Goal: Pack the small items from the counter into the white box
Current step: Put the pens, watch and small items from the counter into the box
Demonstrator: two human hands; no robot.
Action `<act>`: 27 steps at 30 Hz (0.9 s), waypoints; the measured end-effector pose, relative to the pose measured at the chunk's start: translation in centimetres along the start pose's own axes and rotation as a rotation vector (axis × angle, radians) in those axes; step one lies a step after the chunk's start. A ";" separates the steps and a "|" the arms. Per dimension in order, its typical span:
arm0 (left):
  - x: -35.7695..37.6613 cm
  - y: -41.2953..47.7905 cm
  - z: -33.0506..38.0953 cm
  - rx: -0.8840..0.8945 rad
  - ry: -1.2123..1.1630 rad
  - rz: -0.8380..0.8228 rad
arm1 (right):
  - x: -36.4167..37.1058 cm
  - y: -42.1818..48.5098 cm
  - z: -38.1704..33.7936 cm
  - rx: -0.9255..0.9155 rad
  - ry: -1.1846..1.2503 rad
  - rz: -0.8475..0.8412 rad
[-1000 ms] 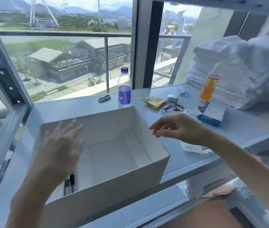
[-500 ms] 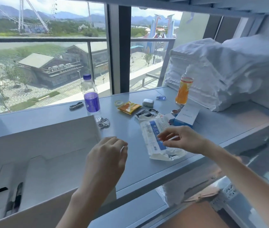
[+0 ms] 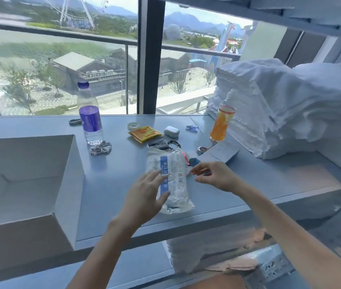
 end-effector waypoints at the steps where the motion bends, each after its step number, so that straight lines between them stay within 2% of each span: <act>1: 1.8 0.5 0.0 0.013 0.023 -0.058 | -0.1 0.8 0.6 -0.007 -0.022 0.029; 5: 7.0 1.6 -1.1 -0.008 0.108 -0.206 | -0.4 4.4 2.7 -0.003 -0.110 0.118; 11: 8.3 3.4 -3.6 0.004 0.096 -0.221 | -0.6 10.7 4.8 0.091 -0.295 0.195; 17: 8.2 4.7 -5.1 -0.017 0.049 -0.203 | 1.0 14.8 6.4 0.295 -0.539 0.090; 22: 7.7 5.4 -6.0 -0.014 0.033 -0.197 | 1.8 15.6 7.6 0.350 -0.449 0.095; 27: 7.3 5.8 -6.2 -0.002 -0.003 -0.175 | 1.1 14.9 7.2 0.261 -0.168 0.242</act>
Point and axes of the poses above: each hand's wrist, its own y-axis towards the middle knuckle, its own x-axis out of the palm, z = x × y, the point moved 5 cm from there along y, towards the middle knuckle, and after that the axes turned 4 degrees about z, right-handed, at the moved point
